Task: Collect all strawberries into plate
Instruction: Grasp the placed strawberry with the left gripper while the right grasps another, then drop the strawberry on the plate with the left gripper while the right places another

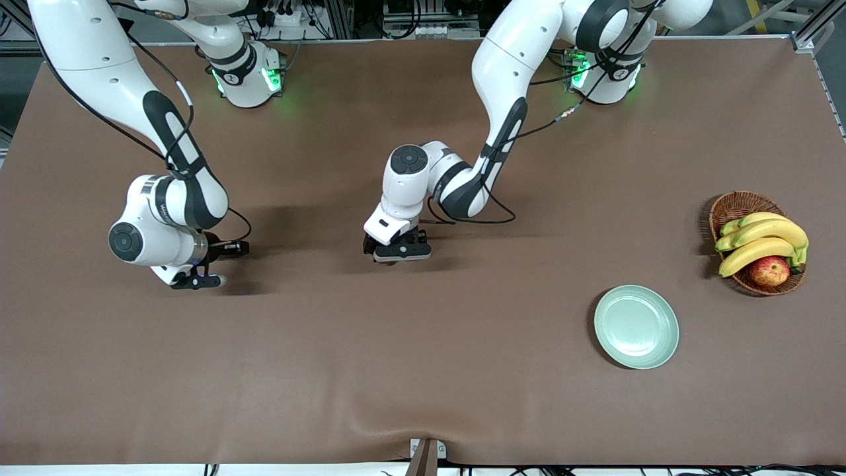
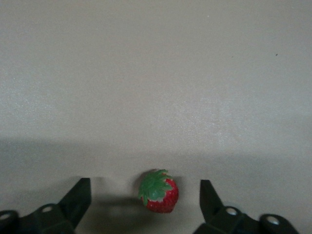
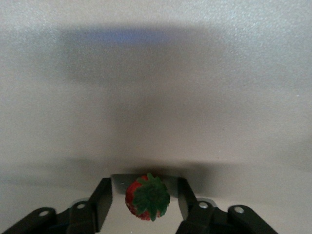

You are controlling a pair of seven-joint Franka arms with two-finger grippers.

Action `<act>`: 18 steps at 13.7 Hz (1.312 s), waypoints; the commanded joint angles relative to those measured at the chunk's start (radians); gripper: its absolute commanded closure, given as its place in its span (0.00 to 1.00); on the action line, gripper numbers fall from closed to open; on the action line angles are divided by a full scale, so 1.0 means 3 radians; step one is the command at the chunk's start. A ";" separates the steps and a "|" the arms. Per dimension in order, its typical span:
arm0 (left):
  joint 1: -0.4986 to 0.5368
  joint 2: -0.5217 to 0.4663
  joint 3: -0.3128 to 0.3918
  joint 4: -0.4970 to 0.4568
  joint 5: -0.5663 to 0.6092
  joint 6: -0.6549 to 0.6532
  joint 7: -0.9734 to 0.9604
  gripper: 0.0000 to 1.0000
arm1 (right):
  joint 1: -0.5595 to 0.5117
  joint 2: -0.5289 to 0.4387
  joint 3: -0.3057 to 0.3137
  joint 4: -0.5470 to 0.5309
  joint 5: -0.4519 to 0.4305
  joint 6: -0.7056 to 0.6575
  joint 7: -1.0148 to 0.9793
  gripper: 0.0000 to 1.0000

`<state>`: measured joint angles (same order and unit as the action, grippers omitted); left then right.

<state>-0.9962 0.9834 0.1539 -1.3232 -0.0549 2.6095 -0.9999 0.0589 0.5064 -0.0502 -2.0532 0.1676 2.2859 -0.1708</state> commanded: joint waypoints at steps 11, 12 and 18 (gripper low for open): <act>-0.0013 -0.0168 0.0095 0.0069 0.0147 -0.0255 -0.0195 1.00 | -0.0028 -0.0164 0.0065 0.0400 -0.0012 -0.0098 -0.0039 0.86; 0.0012 -0.0270 0.0186 0.0064 0.0137 -0.0378 -0.0291 1.00 | 0.0013 -0.0169 0.0070 0.0492 -0.0002 -0.0159 -0.0039 0.88; 0.0798 -0.0721 0.0341 0.0054 0.0163 -0.1313 -0.0425 1.00 | 0.0661 -0.0169 0.0070 0.0810 0.0039 -0.0282 0.0955 0.88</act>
<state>-0.8452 0.8094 0.2705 -1.2830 -0.0233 2.2775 -1.1185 0.1824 0.4598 -0.0235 -1.8300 0.1730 2.2150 -0.0155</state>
